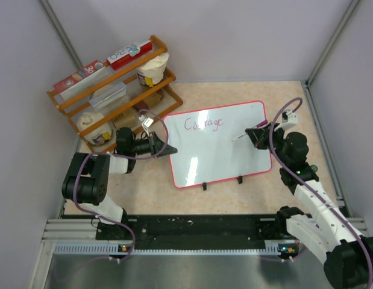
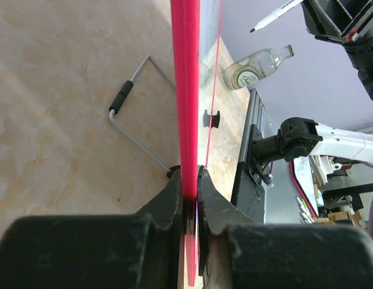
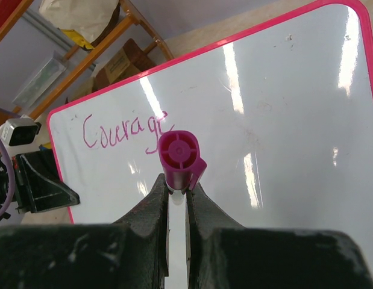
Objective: Write a sentence on the whiteboard
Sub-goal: Write with the whiteboard marker on the whiteboard.
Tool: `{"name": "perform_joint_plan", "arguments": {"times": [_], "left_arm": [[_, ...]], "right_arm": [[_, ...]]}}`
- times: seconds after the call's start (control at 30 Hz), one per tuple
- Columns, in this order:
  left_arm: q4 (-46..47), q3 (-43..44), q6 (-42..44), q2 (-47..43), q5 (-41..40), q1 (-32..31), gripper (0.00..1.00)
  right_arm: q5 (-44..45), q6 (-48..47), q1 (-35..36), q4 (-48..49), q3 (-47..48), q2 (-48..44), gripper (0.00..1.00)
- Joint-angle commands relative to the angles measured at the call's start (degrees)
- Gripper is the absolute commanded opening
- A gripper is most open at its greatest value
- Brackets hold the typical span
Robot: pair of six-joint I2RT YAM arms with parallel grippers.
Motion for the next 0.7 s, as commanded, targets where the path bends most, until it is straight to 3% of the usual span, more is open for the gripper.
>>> {"name": "perform_joint_plan", "arguments": {"times": [0.0,0.67], "left_arm": [[0.73,0.32,4.47,-0.84,-4.63,0.09,0.0],[0.38,0.15,4.56,-1.1,-4.9,0.09,0.0]], "right_arm": [[-0.32,-0.15,-0.32,1.82,0.72,-0.79,0.0],[-1.02,0.38,-0.23,4.19,1.6,0.08,0.0]]}}
